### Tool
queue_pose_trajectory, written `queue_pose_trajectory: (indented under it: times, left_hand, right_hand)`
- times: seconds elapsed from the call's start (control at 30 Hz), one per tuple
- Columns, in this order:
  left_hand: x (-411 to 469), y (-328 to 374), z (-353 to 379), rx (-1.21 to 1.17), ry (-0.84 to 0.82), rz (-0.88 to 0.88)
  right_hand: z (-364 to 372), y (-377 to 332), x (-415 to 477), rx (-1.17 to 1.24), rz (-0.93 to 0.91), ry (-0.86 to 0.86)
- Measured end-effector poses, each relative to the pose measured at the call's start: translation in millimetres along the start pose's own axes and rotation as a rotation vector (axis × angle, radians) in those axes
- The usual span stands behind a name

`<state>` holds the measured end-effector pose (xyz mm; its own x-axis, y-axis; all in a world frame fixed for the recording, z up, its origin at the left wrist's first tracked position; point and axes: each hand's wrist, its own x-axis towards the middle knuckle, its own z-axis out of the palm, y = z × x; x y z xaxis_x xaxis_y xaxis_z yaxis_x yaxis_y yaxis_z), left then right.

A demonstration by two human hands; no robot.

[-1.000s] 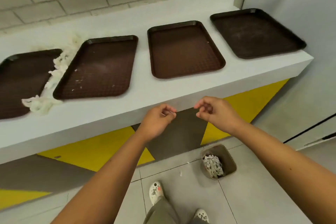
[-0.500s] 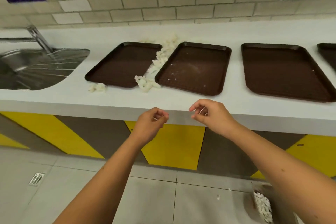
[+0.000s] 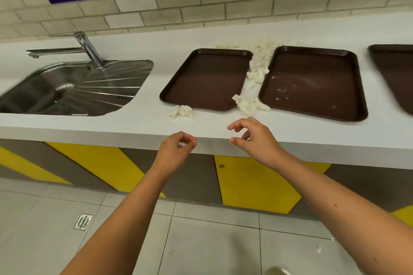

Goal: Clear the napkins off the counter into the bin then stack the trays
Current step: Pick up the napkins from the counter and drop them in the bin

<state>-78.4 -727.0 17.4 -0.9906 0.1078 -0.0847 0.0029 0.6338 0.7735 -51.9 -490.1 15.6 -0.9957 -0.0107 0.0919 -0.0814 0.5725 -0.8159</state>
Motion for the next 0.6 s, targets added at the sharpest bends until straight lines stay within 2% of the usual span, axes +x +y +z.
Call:
queue_pose_trajectory:
  times: [0.37, 0.6]
  left_hand:
    - [111.2, -33.5, -20.4, 0.092, 0.235, -0.078]
    - [164.6, -38.4, -16.6, 0.133, 0.101, -0.174]
  right_hand:
    - [50.5, -7.4, 120.7, -0.112, -0.068, -0.153]
    - [77.2, -5.8, 173.5, -0.198, -0.105, -0.261]
